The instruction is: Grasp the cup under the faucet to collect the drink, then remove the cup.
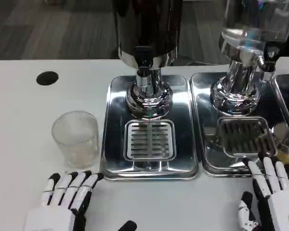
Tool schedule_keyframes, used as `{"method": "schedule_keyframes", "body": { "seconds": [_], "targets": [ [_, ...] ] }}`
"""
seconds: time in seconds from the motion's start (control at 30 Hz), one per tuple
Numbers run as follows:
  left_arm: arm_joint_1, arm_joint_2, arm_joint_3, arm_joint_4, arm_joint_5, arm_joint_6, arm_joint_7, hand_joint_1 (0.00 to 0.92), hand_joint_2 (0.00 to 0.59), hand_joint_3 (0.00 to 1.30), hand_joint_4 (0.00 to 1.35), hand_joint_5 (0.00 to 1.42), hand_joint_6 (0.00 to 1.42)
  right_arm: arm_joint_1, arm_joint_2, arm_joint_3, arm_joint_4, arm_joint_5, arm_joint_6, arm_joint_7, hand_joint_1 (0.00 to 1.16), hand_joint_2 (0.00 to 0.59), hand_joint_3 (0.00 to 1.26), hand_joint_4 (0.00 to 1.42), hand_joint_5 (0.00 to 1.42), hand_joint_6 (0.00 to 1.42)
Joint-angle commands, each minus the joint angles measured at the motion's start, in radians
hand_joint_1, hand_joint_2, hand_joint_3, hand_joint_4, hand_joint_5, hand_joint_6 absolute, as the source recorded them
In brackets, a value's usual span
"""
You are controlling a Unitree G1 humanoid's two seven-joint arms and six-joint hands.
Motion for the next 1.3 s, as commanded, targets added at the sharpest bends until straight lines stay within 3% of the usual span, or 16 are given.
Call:
{"method": "schedule_keyframes", "body": {
  "seconds": [0.03, 0.57, 0.67, 0.77, 0.93, 1.3],
  "targets": [
    [0.000, -0.001, -0.006, 0.011, 0.003, 0.000, -0.001, 0.000, 0.140, 0.26, 0.01, 0.15, 0.08, 0.002, 0.000, -0.002, 0.011, 0.007, -0.010, -0.014, 0.06, 0.566, 0.12, 0.00, 0.00, 0.00],
    [-0.003, 0.001, -0.002, 0.013, -0.006, -0.023, 0.022, 0.000, 0.136, 0.27, 0.01, 0.15, 0.08, 0.005, 0.004, 0.000, 0.001, -0.006, 0.015, 0.002, 0.06, 0.566, 0.12, 0.00, 0.00, 0.00],
    [0.002, 0.009, 0.012, -0.014, -0.004, -0.037, 0.034, 0.000, 0.082, 0.27, 0.01, 0.15, 0.08, 0.018, 0.002, -0.001, -0.027, -0.019, 0.037, 0.009, 0.06, 0.566, 0.12, 0.00, 0.00, 0.00],
    [0.008, 0.014, 0.060, -0.083, -0.031, -0.047, 0.024, 0.000, 0.069, 0.27, 0.01, 0.15, 0.08, 0.028, 0.003, -0.006, -0.044, -0.019, 0.048, 0.010, 0.06, 0.566, 0.12, 0.00, 0.00, 0.00],
    [-0.041, 0.009, 0.179, -0.116, -0.204, -0.102, -0.053, 0.000, 0.057, 0.26, 0.01, 0.16, 0.08, 0.040, 0.003, -0.007, -0.063, -0.016, 0.052, 0.011, 0.06, 0.566, 0.12, 0.00, 0.00, 0.00],
    [-0.226, -0.009, 0.304, 0.019, -0.425, -0.104, -0.256, 0.000, 0.023, 0.16, 0.00, 0.13, 0.08, 0.067, -0.022, -0.039, -0.145, -0.017, 0.048, 0.025, 0.06, 0.566, 0.12, 0.00, 0.00, 0.00]
  ]
}}
